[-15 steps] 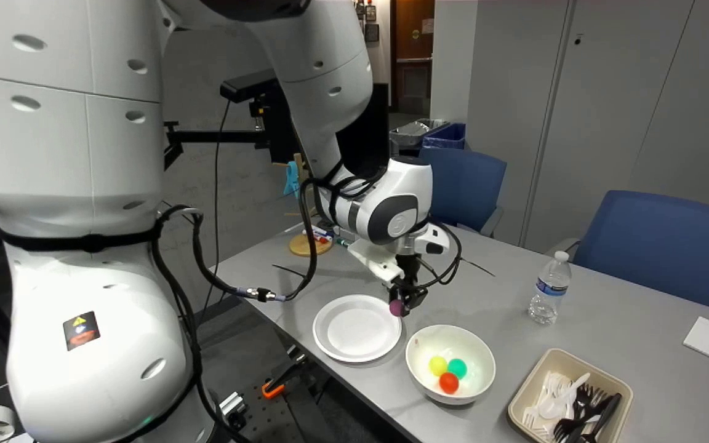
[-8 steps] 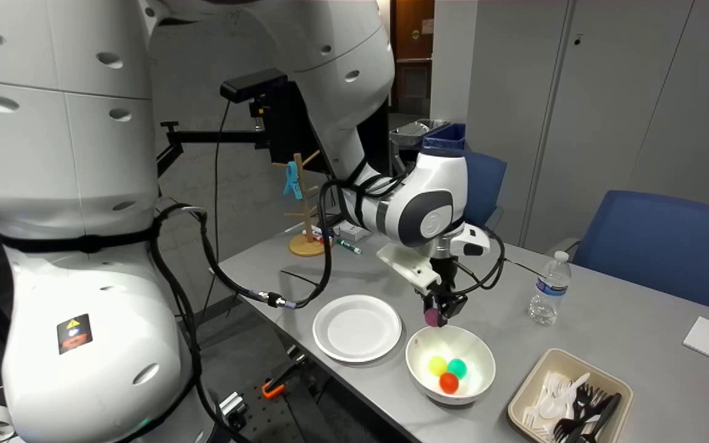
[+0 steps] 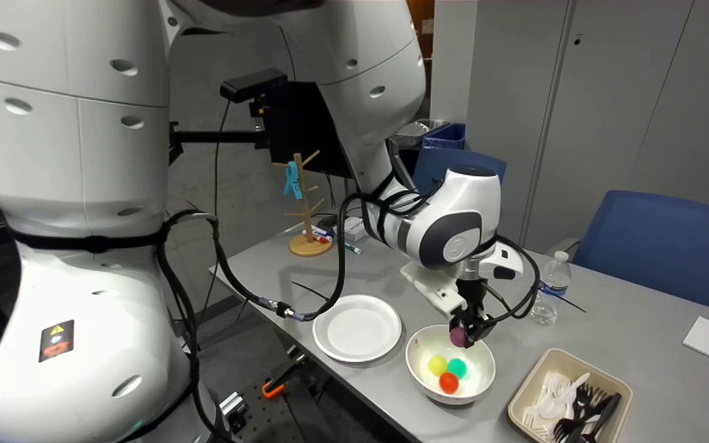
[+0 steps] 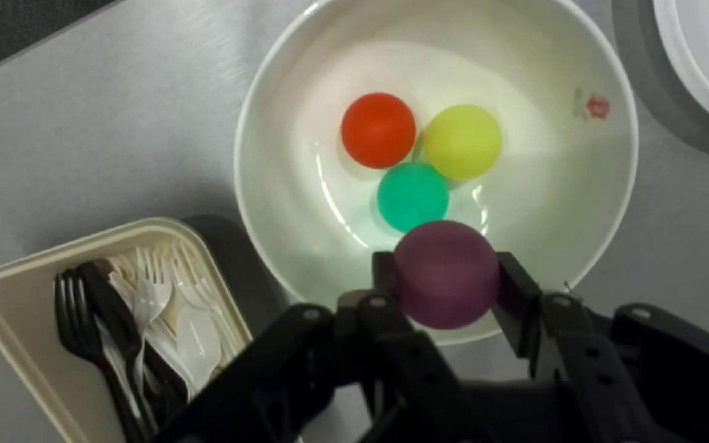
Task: Move the balls from the plate to the bowl
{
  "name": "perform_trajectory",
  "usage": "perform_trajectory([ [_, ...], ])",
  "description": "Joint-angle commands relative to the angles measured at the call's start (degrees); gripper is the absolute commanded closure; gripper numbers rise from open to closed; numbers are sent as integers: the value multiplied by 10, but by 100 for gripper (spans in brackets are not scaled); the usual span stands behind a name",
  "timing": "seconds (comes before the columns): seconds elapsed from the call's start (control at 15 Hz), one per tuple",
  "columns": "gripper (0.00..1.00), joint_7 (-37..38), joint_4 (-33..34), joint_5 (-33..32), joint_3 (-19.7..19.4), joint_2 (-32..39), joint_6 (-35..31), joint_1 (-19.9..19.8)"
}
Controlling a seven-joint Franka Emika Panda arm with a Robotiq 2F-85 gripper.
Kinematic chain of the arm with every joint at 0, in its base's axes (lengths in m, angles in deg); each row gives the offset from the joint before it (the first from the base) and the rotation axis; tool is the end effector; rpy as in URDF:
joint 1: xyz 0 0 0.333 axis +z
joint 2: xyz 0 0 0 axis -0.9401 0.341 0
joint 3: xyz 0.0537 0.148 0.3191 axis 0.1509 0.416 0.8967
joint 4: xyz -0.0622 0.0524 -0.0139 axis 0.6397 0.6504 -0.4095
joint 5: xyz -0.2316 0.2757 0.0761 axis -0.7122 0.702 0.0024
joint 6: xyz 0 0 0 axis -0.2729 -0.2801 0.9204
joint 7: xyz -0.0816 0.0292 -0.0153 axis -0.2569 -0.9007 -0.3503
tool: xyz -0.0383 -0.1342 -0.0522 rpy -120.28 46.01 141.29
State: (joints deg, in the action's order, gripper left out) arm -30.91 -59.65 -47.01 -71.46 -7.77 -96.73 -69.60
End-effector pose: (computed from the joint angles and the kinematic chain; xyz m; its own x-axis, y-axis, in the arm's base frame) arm 0.4991 -0.0275 0.2002 0.9898 -0.1336 0.0502 -0.1357 -0.9899 0.0417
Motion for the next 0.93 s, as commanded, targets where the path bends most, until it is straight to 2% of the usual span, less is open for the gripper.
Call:
perform_trajectory([
  [0.0, 83, -8, 15, 12, -4, 22, -28, -6],
  [0.47, 83, -10, 24, 18, -4, 33, -21, -8],
  [0.53, 33, -10, 25, 18, -4, 33, -20, -8],
  [0.67, 25, -10, 25, 19, -4, 34, -18, -8],
  [0.87, 3, -10, 27, 19, -4, 36, -16, -8],
])
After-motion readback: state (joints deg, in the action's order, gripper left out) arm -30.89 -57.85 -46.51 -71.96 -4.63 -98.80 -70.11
